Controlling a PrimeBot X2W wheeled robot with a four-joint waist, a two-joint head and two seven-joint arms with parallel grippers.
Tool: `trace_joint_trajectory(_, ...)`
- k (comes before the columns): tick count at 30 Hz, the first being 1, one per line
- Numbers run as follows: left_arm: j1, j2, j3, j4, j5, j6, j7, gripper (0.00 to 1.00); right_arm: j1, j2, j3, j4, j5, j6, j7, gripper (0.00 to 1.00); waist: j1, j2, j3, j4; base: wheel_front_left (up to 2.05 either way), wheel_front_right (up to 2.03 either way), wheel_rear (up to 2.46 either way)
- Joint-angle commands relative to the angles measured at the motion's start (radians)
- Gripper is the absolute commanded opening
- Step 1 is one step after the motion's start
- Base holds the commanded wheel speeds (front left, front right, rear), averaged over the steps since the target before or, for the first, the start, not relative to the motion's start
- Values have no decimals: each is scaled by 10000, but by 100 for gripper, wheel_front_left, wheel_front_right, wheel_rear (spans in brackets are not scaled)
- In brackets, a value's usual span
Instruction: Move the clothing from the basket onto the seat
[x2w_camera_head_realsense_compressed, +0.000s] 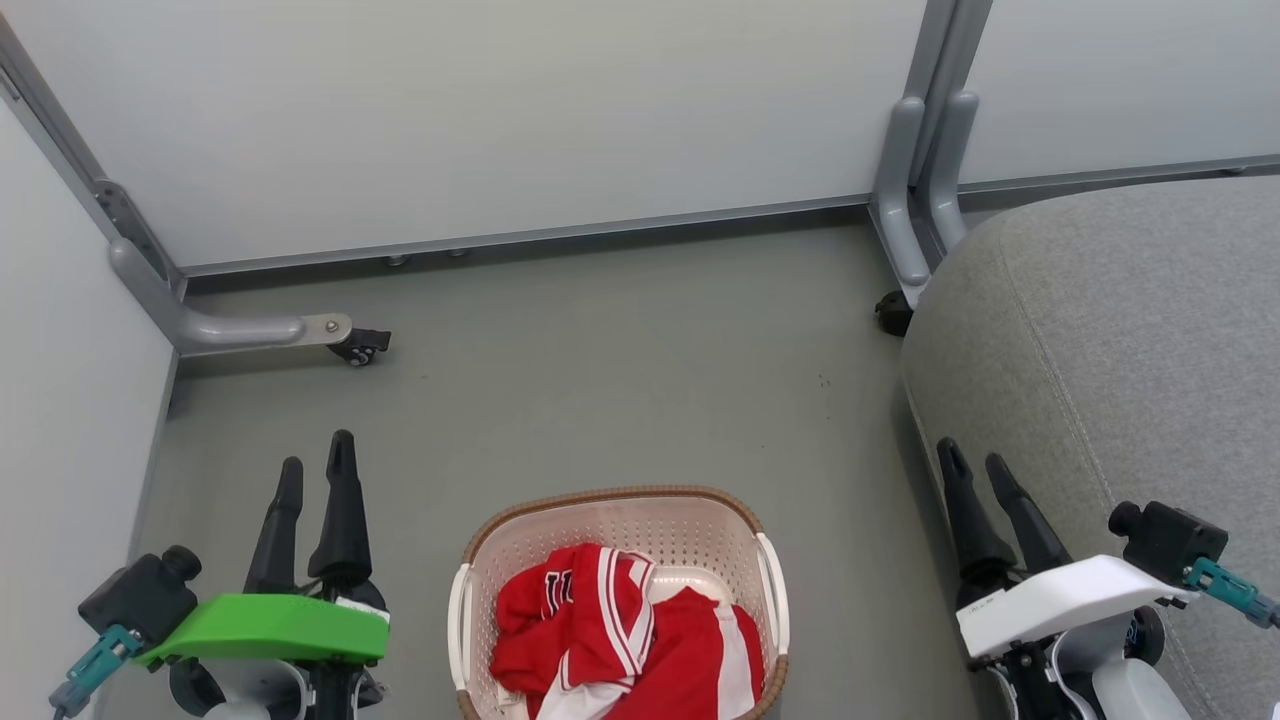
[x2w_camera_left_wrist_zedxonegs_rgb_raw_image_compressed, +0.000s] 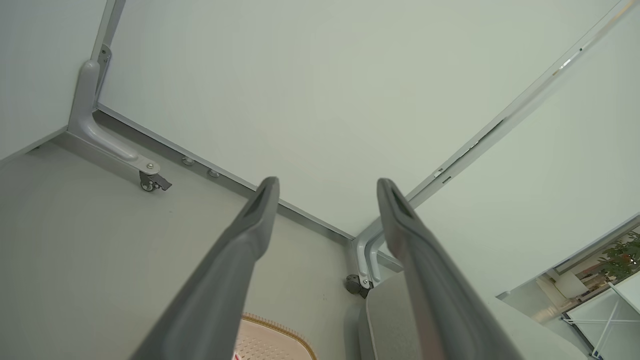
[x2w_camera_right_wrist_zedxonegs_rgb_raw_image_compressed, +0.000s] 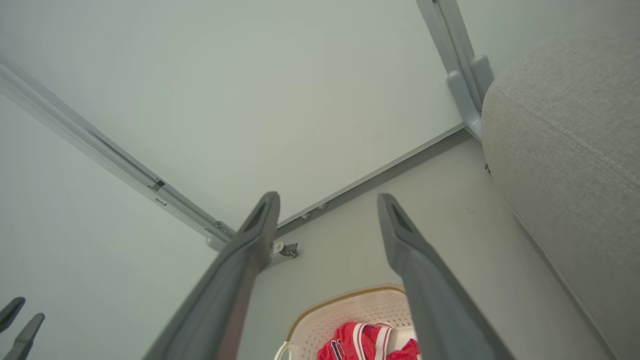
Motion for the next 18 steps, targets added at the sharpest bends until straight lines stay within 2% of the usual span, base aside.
trace_joint_trajectory(1, 10, 74, -31, -144, 378, -23, -99, 100, 19, -68, 24, -144, -333, 3, -109, 100, 0, 0, 7, -2, 0, 0, 0)
trace_joint_trajectory(18, 185, 83, -417, -222, 2134, -35, -543, 100, 110, -79, 210, -183, -1988, 3, -551, 100, 0, 0, -33, -31, 0, 0, 0)
